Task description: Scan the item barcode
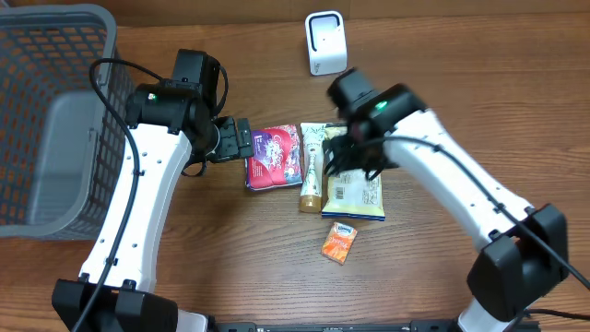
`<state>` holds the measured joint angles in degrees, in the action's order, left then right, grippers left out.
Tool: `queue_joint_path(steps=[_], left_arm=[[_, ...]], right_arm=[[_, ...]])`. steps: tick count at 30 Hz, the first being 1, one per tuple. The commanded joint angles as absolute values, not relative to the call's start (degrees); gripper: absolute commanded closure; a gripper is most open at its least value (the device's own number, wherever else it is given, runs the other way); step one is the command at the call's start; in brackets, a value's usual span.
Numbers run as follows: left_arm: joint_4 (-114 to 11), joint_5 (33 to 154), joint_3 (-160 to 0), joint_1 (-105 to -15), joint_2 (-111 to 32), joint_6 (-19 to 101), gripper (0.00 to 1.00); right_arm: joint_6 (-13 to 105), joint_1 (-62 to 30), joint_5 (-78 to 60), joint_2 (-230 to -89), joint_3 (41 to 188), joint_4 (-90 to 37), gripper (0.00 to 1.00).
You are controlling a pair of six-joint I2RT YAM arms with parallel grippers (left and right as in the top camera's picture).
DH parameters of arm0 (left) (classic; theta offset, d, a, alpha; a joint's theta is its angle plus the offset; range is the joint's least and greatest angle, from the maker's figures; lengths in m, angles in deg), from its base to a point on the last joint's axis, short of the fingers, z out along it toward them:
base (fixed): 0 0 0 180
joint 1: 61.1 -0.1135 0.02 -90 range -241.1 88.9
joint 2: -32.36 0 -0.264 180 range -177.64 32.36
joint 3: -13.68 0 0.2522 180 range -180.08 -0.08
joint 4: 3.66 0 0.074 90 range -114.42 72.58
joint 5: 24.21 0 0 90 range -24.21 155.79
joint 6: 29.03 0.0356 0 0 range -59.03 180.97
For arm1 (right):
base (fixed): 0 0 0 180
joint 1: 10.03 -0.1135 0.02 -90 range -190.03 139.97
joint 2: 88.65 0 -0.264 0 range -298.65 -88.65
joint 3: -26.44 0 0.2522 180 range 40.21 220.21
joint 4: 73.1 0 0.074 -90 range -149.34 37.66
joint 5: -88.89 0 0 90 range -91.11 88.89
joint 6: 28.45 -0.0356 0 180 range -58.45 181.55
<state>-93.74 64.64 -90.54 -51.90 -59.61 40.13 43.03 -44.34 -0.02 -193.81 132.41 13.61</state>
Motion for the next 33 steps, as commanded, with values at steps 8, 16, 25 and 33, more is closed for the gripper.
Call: queue_joint_path(steps=[8,16,25,33], left_arm=[[-93.65,64.10,-90.93,-51.73,-59.52,39.54,0.00],[-93.67,64.10,-90.93,-51.73,-59.52,39.54,0.00],[-93.67,64.10,-90.93,-51.73,-59.52,39.54,0.00],[-93.67,64.10,-90.93,-51.73,-59.52,39.54,0.00]], right_arm=[[43.84,-57.73,17.07,-193.29,121.31,7.82,0.00],[44.06,-58.56,20.94,-193.62,112.26,-3.81,0.00],[48.25,-58.98,20.78,-196.92,111.36,-6.59,0.00],[48.36,-59.24,20.92,-198.75,111.34,-6.15,0.00]])
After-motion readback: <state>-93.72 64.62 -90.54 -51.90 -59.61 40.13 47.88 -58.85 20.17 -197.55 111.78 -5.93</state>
